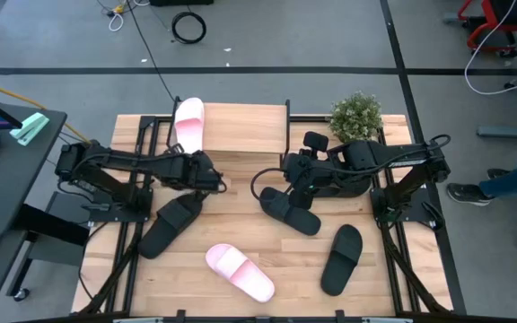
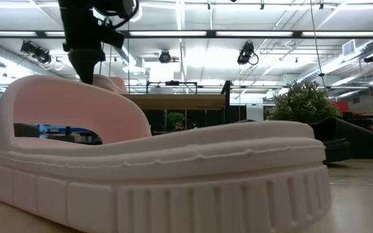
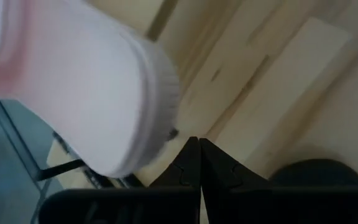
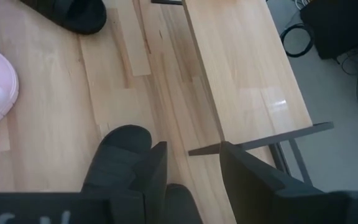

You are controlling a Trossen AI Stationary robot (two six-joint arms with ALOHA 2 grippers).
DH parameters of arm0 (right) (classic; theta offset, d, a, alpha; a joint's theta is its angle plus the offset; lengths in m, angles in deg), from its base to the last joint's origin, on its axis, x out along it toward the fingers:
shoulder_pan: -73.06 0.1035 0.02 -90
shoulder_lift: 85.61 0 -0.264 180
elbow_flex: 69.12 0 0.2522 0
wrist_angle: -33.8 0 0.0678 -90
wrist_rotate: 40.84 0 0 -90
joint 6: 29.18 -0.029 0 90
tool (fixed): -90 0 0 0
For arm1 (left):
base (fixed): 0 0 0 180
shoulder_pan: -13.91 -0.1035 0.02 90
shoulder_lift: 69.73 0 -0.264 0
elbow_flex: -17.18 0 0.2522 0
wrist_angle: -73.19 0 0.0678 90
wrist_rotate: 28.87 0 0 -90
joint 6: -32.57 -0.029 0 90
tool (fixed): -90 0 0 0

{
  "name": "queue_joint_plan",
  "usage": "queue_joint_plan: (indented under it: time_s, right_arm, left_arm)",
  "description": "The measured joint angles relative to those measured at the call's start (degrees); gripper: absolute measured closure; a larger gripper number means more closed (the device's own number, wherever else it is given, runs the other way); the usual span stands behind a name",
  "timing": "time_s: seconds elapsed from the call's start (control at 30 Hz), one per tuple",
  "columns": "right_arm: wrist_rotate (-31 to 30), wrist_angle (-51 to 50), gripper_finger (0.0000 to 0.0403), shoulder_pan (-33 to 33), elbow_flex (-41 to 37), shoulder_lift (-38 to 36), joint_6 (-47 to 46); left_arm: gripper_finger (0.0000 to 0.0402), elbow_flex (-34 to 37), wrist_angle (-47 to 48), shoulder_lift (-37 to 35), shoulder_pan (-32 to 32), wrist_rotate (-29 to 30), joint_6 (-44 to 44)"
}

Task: Pick and place slides into the shelf
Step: Put the pink slide on the shelf

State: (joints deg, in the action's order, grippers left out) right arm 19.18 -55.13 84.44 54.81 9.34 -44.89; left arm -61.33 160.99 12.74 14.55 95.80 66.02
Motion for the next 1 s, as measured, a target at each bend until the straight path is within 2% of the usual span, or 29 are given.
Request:
queue_joint_plan:
  time_s: [0.33,0.5,0.73,0.83,1.0]
  right_arm:
    - [0.0,0.0,0.0249,0.0,0.0,0.0,0.1]
    - [0.0,0.0,0.0249,0.0,0.0,0.0,0.1]
    - [0.0,0.0,0.0249,0.0,0.0,0.0,0.2]
    - [0.0,0.0,0.0249,0.0,0.0,0.0,0.2]
    - [0.0,0.0,0.0249,0.0,0.0,0.0,-1.0]
  left_arm:
    - [0.0400,0.0,1.3,0.0,-8.5,-0.1,-3.1]
    - [0.0397,0.0,1.0,0.0,-9.1,-2.4,-2.7]
    - [0.0398,0.0,-0.2,0.0,-1.6,-15.1,-0.8]
    - [0.0394,-0.4,-1.0,0.0,4.0,-16.6,0.6]
    - [0.0398,-5.8,-6.7,0.0,14.2,-16.9,5.9]
